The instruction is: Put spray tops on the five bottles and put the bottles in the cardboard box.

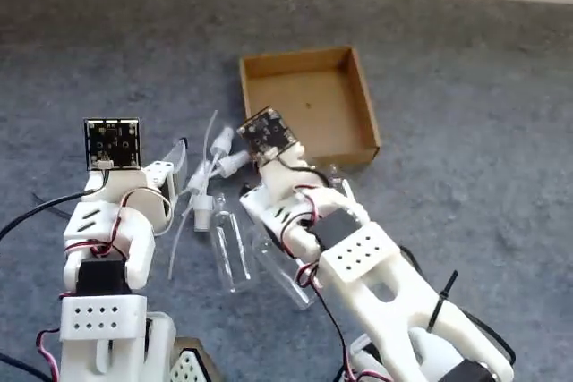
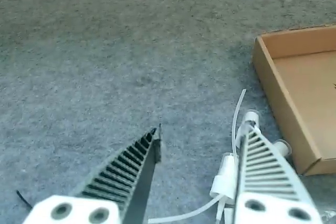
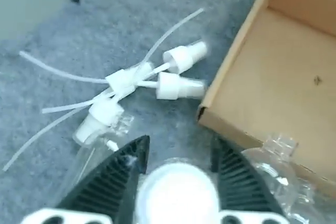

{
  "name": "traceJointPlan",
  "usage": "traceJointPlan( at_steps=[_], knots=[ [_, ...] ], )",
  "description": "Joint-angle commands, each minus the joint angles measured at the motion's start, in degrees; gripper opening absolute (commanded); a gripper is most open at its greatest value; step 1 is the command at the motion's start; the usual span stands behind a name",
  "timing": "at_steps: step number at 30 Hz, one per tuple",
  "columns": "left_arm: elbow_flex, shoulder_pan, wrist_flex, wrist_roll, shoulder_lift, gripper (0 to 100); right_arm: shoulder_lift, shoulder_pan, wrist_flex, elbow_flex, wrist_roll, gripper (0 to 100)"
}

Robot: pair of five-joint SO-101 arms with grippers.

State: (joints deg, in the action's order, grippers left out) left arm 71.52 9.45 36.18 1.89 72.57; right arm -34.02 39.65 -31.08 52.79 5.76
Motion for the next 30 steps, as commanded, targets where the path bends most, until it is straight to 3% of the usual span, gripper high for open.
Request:
traceJointPlan(
  at_steps=[1,10,21,30],
  knots=[
    [-0.48,0.57,-1.76,0.35,-0.04,22,-0.57,1.63,1.01,-0.04,-0.09,17.2],
    [-0.48,0.57,-1.76,0.26,-0.04,22,-0.57,1.36,7.69,2.07,-0.18,25.3],
    [-0.48,0.57,-1.76,0.26,-0.04,22,-0.75,1.36,17.63,11.47,-0.44,25.3],
    [-0.48,0.57,-1.76,0.26,-0.13,22,-0.48,1.36,27.3,15.16,-0.09,5.9]
  ],
)
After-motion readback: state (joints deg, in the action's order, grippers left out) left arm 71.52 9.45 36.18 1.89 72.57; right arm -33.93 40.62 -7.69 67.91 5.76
